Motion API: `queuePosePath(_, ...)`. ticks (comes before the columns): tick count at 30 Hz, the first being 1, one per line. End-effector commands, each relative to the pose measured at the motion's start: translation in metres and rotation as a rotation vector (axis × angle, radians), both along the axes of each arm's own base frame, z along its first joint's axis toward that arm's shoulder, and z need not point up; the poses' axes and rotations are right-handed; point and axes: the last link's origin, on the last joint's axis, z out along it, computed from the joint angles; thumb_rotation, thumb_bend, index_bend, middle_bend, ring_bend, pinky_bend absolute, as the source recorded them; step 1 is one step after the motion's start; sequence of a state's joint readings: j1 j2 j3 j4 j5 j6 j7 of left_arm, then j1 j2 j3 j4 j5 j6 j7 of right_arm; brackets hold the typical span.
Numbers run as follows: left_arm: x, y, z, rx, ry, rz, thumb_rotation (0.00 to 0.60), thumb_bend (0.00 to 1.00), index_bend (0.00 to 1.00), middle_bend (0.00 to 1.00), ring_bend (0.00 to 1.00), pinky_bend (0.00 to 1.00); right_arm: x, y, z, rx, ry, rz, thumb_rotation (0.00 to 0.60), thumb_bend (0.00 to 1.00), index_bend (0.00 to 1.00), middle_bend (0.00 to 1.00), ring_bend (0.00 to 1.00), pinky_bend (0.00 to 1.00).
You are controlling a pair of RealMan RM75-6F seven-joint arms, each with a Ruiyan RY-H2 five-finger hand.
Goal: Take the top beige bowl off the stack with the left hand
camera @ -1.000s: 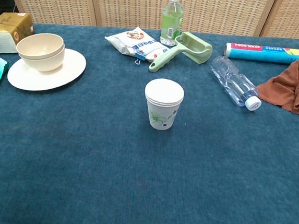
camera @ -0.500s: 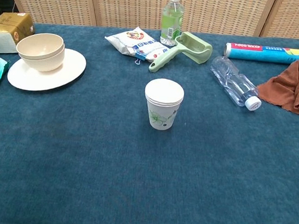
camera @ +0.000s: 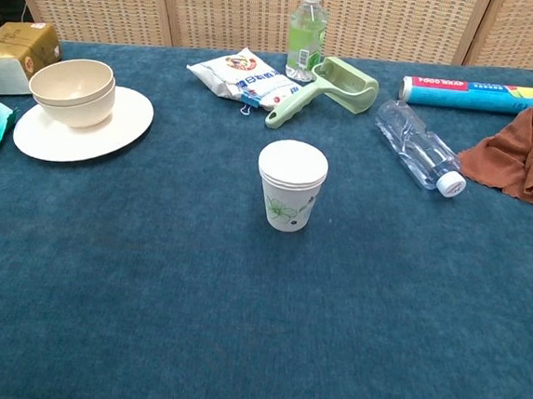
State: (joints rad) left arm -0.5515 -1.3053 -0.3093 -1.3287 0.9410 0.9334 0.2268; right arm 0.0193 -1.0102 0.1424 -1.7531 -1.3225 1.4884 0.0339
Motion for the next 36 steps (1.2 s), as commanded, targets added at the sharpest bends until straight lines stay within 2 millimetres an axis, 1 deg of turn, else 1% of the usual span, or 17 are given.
queuePosePath(1,0.004,0.015,-0.020,-0.030,0.005,0.012,0.600,0.30,0.61,0.00,0.00,0.00,-0.001,-0.001,0.000,-0.001,0.000,-0.006,0.600,0.00,0.00,0.00,0.00,0.00)
queuePosePath(4,0.007,0.022,-0.036,-0.057,0.004,0.015,0.600,0.29,0.61,0.00,0.00,0.00,-0.003,-0.002,0.000,-0.001,-0.002,-0.013,0.600,0.00,0.00,0.00,0.00,0.00)
queuePosePath(8,0.008,0.027,-0.045,-0.060,0.015,0.013,0.600,0.28,0.61,0.00,0.00,0.00,-0.004,-0.002,0.000,-0.001,-0.005,-0.018,0.600,0.00,0.00,0.00,0.00,0.00)
queuePosePath(20,0.014,0.032,-0.052,-0.069,0.034,-0.001,0.600,0.28,0.61,0.00,0.00,0.00,-0.004,-0.002,0.002,-0.002,-0.013,-0.019,0.600,0.00,0.00,0.00,0.00,0.00)
queuePosePath(26,0.016,0.033,-0.057,-0.087,0.033,0.004,0.600,0.28,0.57,0.00,0.00,0.00,-0.004,-0.002,0.002,-0.003,-0.014,-0.019,0.600,0.00,0.00,0.00,0.00,0.00)
queuePosePath(36,0.023,0.040,-0.065,-0.101,0.050,0.003,0.600,0.28,0.57,0.00,0.00,0.00,-0.005,-0.002,0.001,0.003,-0.018,-0.028,0.600,0.00,0.00,0.00,0.00,0.00)
